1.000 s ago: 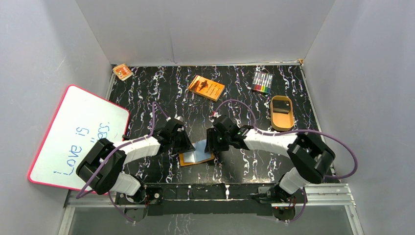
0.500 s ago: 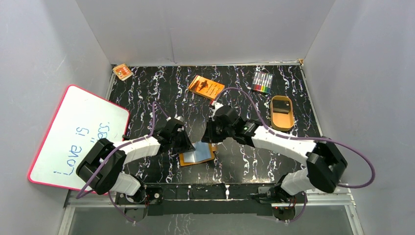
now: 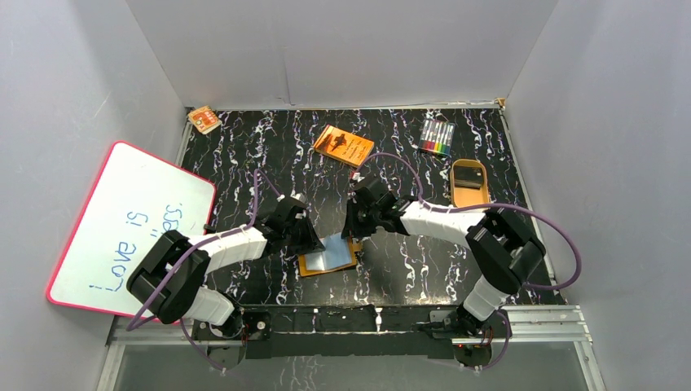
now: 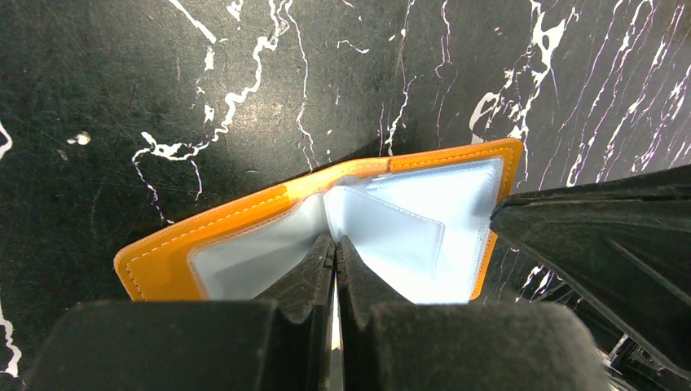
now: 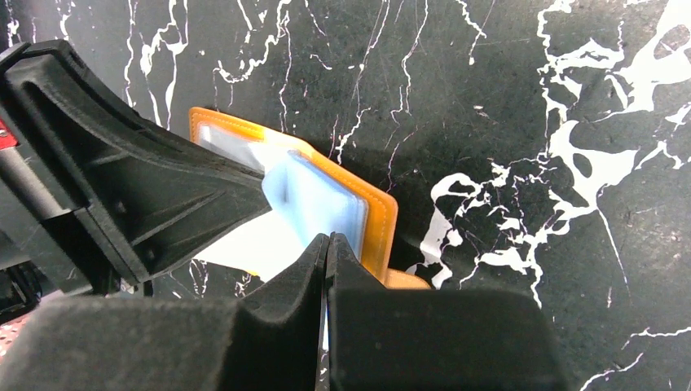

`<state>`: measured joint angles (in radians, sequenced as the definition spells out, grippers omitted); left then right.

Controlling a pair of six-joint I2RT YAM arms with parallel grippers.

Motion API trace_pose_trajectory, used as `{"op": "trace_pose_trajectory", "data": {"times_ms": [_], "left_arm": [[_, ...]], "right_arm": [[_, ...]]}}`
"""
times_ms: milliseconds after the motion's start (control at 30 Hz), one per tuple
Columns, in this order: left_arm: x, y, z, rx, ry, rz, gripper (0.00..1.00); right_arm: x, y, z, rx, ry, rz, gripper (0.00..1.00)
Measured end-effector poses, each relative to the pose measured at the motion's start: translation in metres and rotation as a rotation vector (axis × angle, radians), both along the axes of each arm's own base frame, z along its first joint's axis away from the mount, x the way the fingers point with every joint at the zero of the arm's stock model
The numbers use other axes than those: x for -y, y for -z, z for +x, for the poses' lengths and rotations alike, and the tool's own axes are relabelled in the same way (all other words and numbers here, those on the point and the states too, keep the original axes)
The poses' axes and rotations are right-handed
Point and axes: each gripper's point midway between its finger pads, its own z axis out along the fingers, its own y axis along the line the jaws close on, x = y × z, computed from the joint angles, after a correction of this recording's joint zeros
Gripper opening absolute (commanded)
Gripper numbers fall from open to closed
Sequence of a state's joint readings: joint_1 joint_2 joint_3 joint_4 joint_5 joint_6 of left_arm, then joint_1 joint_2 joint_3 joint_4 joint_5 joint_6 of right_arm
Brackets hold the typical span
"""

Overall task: Put the credit cards into the card holder
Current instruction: Turn over the card slot in the card holder.

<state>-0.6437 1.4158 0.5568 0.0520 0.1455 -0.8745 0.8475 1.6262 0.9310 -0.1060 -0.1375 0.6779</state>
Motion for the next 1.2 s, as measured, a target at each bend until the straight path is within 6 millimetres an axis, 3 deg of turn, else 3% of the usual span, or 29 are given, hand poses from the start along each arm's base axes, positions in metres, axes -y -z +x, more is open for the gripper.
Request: {"op": "trace_pose_trajectory", "data": {"times_ms": [467, 667, 1067, 1200], "left_arm": [[0.000, 0.000, 0.000, -0.001, 0.000, 0.001, 0.00], [-0.004, -0.001, -0.005, -0.013, -0.002, 0.014, 0.12], [-0.015, -0.004, -0.012, -0.040, 0.002, 0.072, 0.17], [-0.016, -0.004, -0.013, -0.043, 0.001, 0.077, 0.26]], "right_arm": [[-0.006, 0.024, -0.006, -0.052, -0.046, -0.009, 0.10], [-0.011, 0.028, -0.012, -0.076, -0.087, 0.010, 0.12], [-0.024, 0.023, -0.027, -0.087, -0.170, 0.042, 0.16], [-0.025, 0.023, -0.028, -0.084, -0.176, 0.042, 0.18]]}}
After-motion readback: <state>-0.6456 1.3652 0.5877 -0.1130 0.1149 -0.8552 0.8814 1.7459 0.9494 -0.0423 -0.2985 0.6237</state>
